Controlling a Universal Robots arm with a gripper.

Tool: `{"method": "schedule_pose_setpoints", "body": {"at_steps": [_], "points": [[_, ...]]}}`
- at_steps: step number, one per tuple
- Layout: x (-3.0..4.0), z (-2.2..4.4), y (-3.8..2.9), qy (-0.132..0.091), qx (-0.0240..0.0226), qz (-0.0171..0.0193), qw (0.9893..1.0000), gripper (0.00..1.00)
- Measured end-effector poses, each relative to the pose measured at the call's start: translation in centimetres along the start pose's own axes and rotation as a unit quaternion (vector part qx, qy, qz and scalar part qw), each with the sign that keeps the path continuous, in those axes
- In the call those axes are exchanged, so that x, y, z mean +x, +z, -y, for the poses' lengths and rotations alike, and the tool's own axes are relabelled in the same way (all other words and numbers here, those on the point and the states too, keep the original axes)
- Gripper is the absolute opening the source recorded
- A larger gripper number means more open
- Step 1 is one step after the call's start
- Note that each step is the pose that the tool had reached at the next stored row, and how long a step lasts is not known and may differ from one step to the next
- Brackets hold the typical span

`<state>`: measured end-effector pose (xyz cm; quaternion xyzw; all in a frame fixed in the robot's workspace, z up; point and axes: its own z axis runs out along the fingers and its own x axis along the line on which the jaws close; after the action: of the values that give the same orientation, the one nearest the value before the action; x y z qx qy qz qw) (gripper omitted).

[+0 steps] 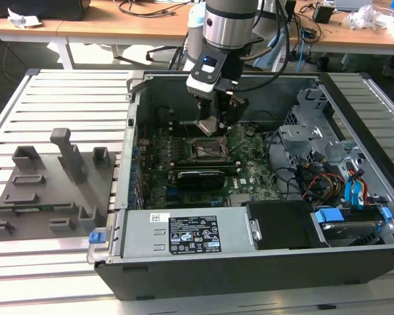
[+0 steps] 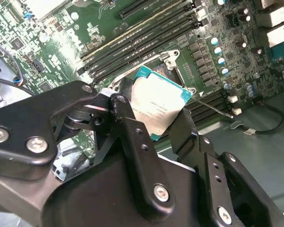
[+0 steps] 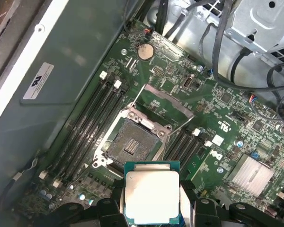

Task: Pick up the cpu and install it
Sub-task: 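Place the cpu into insertion slot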

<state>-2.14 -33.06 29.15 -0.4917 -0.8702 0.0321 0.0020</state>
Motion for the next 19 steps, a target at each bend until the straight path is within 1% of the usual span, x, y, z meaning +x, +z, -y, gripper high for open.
{"method": "schedule_pose_setpoints", "body": {"at_steps": [2, 4, 6, 8, 9, 12, 14, 15, 17, 19], "points": [[0.0, 0.0, 0.0, 0.014, 0.0005, -0.0007, 0.9999, 0.55], [0.0, 0.0, 0.0, 0.021, 0.0007, -0.001, 0.9998, 0.55], [0.0, 0.0, 0.0, 0.038, 0.0013, -0.0019, 0.9993, 0.55], [0.0, 0.0, 0.01, 0.045, 0.0015, -0.0023, 0.999, 0.55], [0.0, 0.0, 0.01, 0.053, 0.0017, -0.0027, 0.9986, 0.55], [0.0, 0.0, 0.01, 0.071, 0.0023, -0.0036, 0.9975, 0.55], [0.0, 0.0, 0.01, 0.085, 0.0027, -0.0043, 0.9964, 0.55], [0.0, 0.0, 0.01, 0.093, 0.003, -0.0048, 0.9956, 0.55], [0.0, 0.0, 0.01, 0.1, 0.0032, -0.0052, 0.9949, 0.55], [0.0, 0.0, 0.02, 0.117, 0.0037, -0.0061, 0.9931, 0.55]]}}
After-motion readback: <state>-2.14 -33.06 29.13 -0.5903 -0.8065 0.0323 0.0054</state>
